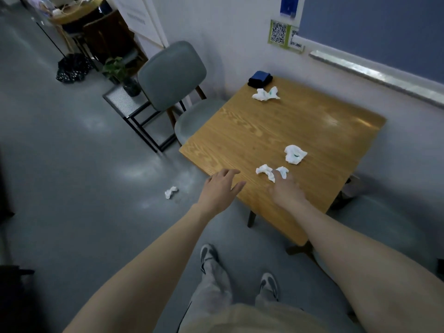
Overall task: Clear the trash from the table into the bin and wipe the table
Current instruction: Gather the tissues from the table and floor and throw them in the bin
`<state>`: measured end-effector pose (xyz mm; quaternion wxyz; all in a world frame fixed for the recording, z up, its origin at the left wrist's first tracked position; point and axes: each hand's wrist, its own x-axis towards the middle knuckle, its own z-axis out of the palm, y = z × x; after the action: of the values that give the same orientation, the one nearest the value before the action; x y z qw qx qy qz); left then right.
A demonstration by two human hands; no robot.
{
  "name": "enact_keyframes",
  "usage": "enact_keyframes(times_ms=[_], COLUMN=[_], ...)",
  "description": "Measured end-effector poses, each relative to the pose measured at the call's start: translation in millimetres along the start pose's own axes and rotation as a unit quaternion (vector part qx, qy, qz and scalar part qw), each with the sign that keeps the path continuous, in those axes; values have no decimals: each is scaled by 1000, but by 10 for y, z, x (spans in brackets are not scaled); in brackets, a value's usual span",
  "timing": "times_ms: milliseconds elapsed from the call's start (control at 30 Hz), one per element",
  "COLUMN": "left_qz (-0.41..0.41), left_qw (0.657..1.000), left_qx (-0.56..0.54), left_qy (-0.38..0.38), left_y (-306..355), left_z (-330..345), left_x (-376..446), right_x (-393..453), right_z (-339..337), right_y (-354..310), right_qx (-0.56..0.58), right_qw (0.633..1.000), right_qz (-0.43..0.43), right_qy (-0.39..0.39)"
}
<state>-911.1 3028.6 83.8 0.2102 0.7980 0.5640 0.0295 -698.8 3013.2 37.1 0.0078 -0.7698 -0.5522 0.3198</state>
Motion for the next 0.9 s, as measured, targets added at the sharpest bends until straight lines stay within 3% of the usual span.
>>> enact_keyframes(times_ms=[233,433,633,900], left_qz=[35,74,124,163], left_qw=[997,989,974,956], left_qx=[6,-24,-26,-21], left_qy=[-68,-124,-188,-242], left_y=[-333,-632,-915,-844], left_z=[-42,-197,-272,-173], left_x=[859,1525,2064,2352], right_x=[502,812,965,1012], right_z=[52,136,297,487], right_y=[-270,-528,-774,-853], right_qx=[-27,-13,39,47], right_qw=[999,993,976,963], right_qz=[18,117,212,257], right_qy=[-3,-26,31,61])
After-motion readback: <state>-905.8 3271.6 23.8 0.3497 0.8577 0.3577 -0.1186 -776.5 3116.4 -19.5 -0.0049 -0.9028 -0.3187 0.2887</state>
